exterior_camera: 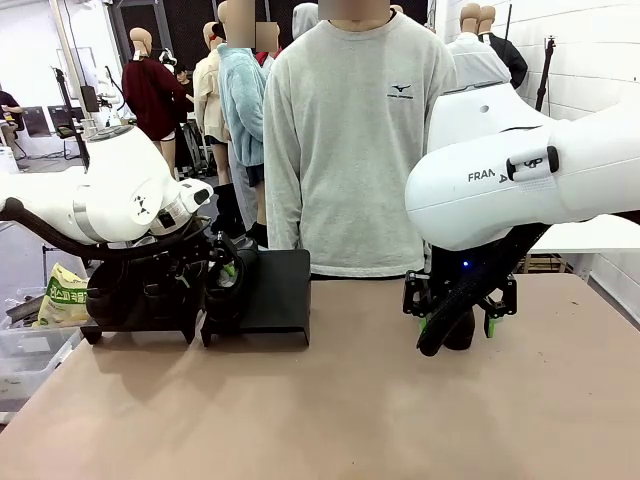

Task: Organize the shoes by placing them on the stand.
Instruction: Place the Shoe from the middle of the table onto the Shoes Stand, then pick up one Shoe and place it in the middle of the table.

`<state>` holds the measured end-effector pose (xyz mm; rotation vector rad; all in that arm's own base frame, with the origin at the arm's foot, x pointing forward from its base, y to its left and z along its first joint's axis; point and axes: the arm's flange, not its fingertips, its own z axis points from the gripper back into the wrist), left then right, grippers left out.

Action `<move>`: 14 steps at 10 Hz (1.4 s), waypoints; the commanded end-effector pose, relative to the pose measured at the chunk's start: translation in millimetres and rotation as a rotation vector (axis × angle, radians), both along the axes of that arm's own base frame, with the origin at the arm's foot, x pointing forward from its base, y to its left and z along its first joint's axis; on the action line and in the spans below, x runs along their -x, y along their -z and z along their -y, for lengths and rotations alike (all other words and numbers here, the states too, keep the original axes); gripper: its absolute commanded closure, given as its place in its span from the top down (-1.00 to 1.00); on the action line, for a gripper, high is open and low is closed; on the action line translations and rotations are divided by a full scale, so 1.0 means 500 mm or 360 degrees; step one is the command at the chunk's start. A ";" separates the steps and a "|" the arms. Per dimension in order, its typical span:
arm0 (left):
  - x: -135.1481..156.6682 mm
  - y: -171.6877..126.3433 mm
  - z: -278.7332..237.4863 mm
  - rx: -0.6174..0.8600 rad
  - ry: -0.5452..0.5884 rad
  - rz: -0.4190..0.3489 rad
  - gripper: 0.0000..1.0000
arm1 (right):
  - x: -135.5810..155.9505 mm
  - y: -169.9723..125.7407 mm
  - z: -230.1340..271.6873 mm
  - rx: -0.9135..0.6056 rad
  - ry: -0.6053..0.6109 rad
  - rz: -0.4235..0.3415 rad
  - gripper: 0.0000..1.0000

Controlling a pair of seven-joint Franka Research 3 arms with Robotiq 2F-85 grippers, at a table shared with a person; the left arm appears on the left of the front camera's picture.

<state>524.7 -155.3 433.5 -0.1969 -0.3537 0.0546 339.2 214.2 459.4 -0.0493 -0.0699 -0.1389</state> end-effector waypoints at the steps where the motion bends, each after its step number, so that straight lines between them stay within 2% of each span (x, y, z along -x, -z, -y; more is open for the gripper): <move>1: -0.002 0.004 0.000 -0.0003 0.0004 0.0003 1.00 | -0.001 -0.003 -0.001 -0.0010 -0.0004 -0.0001 1.00; 11: 0.000 0.003 0.000 -0.0001 0.0000 -0.0004 1.00 | -0.001 -0.003 -0.001 -0.0010 -0.0004 -0.0001 1.00; 12: 0.080 -0.015 0.054 -0.0027 0.0149 0.0184 1.00 | -0.001 -0.003 -0.001 -0.0010 -0.0004 -0.0001 1.00; 14: 0.202 -0.068 0.123 -0.0224 0.0282 0.0516 1.00 | -0.001 -0.003 -0.001 -0.0010 -0.0004 -0.0001 1.00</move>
